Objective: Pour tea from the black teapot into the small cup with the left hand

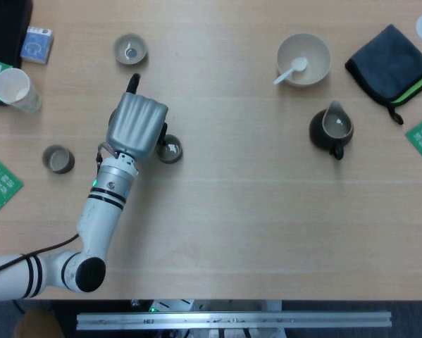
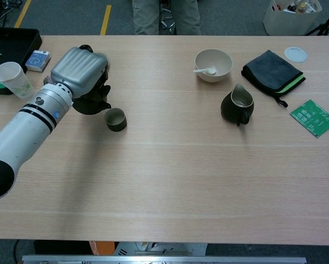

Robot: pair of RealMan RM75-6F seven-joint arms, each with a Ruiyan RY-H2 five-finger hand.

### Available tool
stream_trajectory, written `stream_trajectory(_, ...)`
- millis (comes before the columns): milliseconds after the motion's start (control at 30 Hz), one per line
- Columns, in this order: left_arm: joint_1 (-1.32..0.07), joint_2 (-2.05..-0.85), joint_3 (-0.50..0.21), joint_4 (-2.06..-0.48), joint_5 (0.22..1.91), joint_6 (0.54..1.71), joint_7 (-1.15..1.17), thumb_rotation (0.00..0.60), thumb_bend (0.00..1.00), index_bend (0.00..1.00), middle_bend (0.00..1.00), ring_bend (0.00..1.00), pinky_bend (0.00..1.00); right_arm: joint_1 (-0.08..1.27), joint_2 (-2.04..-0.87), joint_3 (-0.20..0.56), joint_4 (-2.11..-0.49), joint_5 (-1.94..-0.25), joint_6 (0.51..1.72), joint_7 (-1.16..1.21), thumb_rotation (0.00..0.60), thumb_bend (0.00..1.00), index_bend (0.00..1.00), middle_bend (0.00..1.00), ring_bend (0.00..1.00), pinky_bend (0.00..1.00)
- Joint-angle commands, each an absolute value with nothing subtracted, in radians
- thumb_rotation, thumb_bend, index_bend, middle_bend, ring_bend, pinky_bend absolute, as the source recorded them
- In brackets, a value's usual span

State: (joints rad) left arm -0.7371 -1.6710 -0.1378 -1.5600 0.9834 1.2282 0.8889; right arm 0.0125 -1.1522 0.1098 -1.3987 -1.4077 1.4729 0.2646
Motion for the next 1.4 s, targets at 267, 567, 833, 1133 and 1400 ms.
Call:
stream_trajectory(267, -0.731, -1.688, -0.123, -1.538, 1.007, 1.236, 0.892, 0.538, 0.46, 0.90, 1.00, 0.99, 0.17, 0.013, -1.153, 0.110, -1.397, -1.408, 1.471, 0.265, 0.600, 0.01, 0.18, 0.20, 0.13, 0.14)
stream_trajectory(567, -0.725, -1.703, -0.117, -1.525, 1.028, 1.251, 0.906, 0.561, 0.46, 0.90, 1.00, 0.99, 0.17, 0.012, -1.153, 0.111, -1.397, -1.408, 1.471, 0.266, 0.600, 0.01, 0.18, 0.20, 0.13, 0.14)
stream_trajectory(833, -0.721, -1.714, -0.116, -1.512, 1.047, 1.257, 0.914, 0.574, 0.46, 0.90, 1.00, 0.99, 0.17, 0.011, -1.154, 0.111, -1.395, -1.407, 1.471, 0.268, 0.600, 0.01, 0.18, 0.20, 0.13, 0.14)
stream_trajectory(1133, -0.714, -1.723, -0.112, -1.499, 1.070, 1.267, 0.925, 0.587, 0.46, 0.90, 1.00, 0.99, 0.17, 0.012, -1.155, 0.112, -1.393, -1.407, 1.468, 0.269, 0.600, 0.01, 0.18, 0.20, 0.13, 0.14)
stream_trajectory(1400, -0.708, -1.731, -0.111, -1.486, 1.098, 1.279, 0.936, 0.592, 0.46, 0.90, 1.00, 0.99, 0.17, 0.011, -1.154, 0.112, -1.393, -1.408, 1.471, 0.270, 0.600, 0.01, 0.18, 0.20, 0.13, 0.14)
